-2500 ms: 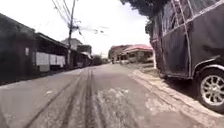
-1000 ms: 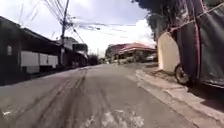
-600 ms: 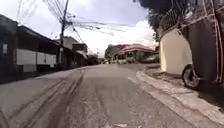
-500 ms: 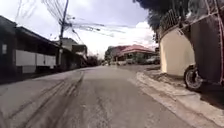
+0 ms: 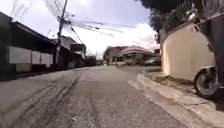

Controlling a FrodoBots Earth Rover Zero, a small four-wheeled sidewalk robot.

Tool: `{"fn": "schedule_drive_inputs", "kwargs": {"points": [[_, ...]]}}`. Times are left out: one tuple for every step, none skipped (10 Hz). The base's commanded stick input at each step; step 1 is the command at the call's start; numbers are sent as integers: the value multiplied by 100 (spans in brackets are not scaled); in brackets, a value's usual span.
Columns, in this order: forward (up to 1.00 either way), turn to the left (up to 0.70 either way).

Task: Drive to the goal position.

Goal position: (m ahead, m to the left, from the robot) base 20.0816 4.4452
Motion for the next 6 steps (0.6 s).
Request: {"fn": "schedule_drive_inputs", "kwargs": {"points": [[70, 1], [70, 1], [70, 1], [70, 1], [70, 1], [70, 1]]}}
